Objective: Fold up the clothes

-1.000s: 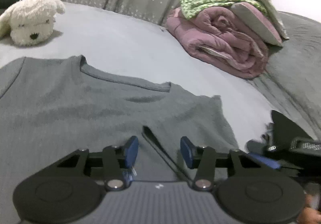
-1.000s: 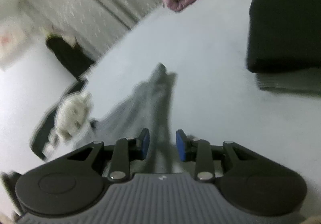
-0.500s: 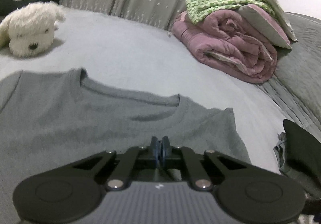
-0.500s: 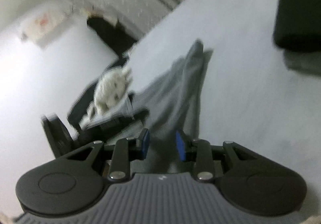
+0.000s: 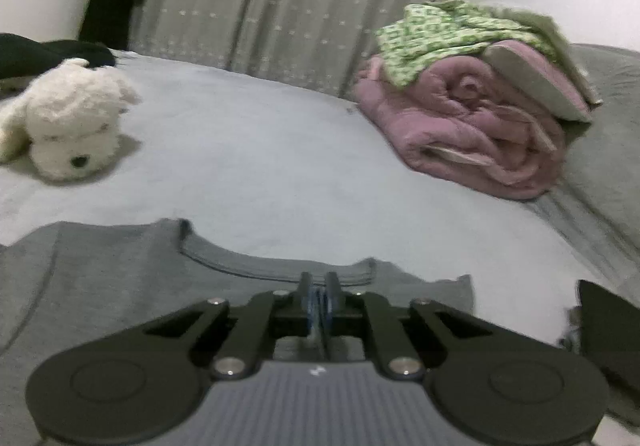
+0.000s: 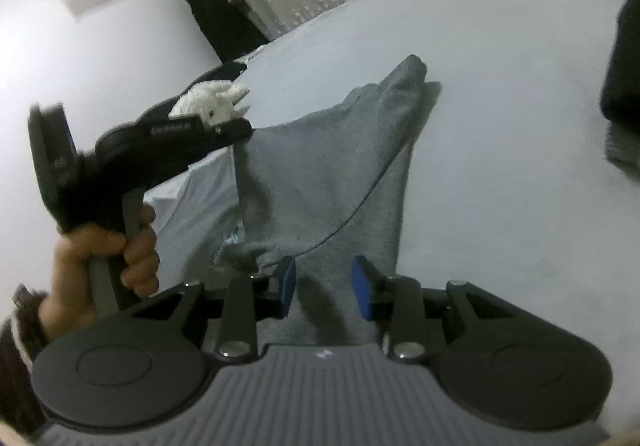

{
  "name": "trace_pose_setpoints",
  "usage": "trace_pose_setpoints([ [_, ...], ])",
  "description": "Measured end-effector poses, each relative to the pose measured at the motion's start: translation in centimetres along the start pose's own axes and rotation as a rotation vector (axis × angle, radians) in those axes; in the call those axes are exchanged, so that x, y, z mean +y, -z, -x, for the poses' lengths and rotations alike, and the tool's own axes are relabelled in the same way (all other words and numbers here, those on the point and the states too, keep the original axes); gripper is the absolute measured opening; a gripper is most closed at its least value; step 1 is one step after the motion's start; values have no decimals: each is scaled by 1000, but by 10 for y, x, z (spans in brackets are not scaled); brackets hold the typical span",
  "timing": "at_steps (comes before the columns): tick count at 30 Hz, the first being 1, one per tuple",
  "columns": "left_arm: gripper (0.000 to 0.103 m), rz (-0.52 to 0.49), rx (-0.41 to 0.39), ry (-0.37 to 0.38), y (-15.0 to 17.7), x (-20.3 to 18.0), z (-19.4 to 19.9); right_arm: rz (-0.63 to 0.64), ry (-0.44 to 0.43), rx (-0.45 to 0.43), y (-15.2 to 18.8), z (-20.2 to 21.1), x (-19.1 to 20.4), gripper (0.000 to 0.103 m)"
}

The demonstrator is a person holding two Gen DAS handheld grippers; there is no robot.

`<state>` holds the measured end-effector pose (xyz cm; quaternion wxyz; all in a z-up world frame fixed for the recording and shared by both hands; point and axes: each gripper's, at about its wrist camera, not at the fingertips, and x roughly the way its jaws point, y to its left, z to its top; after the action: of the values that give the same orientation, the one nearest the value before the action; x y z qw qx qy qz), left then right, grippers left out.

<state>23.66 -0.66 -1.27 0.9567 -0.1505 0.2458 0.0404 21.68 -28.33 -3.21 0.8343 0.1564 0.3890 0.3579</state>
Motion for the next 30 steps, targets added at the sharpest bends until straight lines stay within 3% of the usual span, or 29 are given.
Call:
trace_pose_setpoints([
  [2, 37, 9, -5, -6, 0, 2, 2, -4, -5, -10, -2, 4, 1, 38],
  [9, 42, 19, 57, 61, 4, 2, 18, -9, -59, -52, -3, 12, 2, 38],
  [10, 38, 0, 73, 89, 7, 0, 21, 4, -63, -47, -4, 10, 4, 38],
  [13, 0, -72, 124, 181, 17, -7, 27, 15, -54, -41, -4, 10, 5, 38],
  [19, 0, -288, 200, 366, 51, -23, 35, -4, -33, -46, -5, 11, -1, 38],
  [22, 1, -392, 261, 274, 68, -26, 28, -2, -19, -34, -4, 8, -4, 38],
  [26, 2, -485, 232, 200, 58, -39, 39, -17, -9, -24, -3, 5, -10, 36],
  [30, 5, -483, 174, 263, 36, -55, 30, -18, -18, -28, -2, 6, -11, 36],
])
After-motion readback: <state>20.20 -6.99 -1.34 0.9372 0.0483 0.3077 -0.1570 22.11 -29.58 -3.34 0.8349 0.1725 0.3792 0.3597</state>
